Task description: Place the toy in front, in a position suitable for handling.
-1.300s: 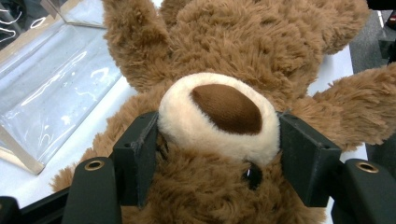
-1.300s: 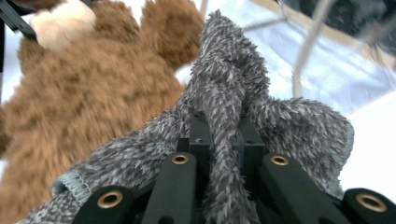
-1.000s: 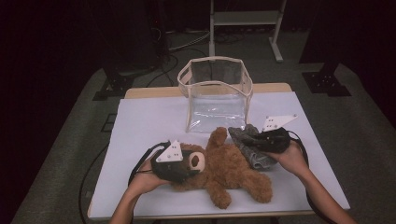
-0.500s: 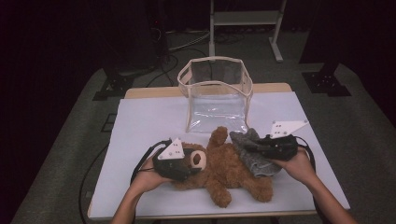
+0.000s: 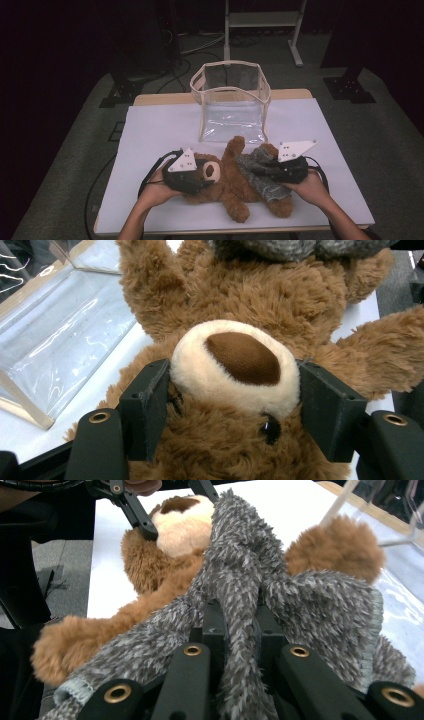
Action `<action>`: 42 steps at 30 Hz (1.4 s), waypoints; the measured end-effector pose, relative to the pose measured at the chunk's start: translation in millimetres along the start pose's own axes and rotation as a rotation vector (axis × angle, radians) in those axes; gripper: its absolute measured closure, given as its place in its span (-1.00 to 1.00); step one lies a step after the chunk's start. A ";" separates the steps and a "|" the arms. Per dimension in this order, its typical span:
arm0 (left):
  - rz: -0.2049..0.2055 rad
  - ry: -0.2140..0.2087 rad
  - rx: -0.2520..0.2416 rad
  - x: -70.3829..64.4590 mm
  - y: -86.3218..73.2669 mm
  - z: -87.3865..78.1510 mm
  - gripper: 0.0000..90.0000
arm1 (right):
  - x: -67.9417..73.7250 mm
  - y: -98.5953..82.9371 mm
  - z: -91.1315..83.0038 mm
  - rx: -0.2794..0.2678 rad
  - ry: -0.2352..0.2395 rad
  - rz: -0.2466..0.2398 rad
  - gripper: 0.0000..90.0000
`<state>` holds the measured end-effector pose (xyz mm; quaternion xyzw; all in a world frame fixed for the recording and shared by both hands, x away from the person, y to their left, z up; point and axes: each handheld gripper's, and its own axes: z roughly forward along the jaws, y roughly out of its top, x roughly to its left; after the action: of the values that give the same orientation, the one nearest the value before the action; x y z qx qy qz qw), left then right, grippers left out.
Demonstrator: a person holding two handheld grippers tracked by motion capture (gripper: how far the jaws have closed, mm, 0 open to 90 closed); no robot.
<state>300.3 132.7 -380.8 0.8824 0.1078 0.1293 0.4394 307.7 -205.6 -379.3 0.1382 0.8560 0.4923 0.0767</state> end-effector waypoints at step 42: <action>-0.026 -0.014 -0.011 -1.3 2.0 5.0 -0.19 | 19.3 3.7 -9.0 -0.046 0.015 -0.016 0.77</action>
<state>300.8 127.4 -382.2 0.8792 0.1155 0.1180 0.4468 287.5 -205.1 -371.5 0.1258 0.8460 0.5124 0.0772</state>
